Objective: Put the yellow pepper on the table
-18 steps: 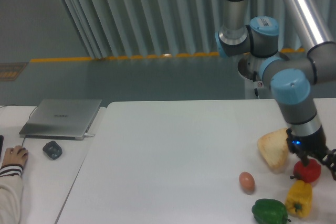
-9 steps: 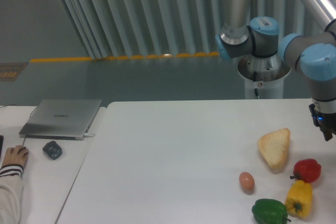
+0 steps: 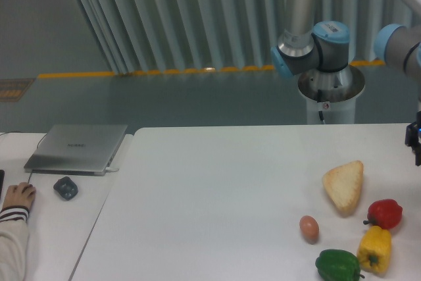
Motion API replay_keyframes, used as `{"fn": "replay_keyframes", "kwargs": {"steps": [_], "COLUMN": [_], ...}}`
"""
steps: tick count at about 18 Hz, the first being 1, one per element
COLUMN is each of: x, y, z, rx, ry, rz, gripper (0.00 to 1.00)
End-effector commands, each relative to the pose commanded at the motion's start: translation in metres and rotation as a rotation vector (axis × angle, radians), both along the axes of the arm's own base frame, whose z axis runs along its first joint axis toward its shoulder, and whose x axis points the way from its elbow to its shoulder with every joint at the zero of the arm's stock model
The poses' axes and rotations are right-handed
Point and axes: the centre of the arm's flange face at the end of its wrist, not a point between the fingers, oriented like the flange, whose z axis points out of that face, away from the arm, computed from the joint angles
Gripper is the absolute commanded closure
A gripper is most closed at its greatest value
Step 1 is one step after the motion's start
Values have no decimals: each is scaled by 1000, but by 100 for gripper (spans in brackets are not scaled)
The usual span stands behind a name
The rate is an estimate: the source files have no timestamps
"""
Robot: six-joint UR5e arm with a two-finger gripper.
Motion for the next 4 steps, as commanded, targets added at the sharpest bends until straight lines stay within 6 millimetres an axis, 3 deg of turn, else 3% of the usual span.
{"fn": "replay_keyframes", "kwargs": {"steps": [4], "x": [-13], "y": [-24], "z": [1], "rx": [0], "ry": [-22], "rz": [-25], "gripper": [0]}}
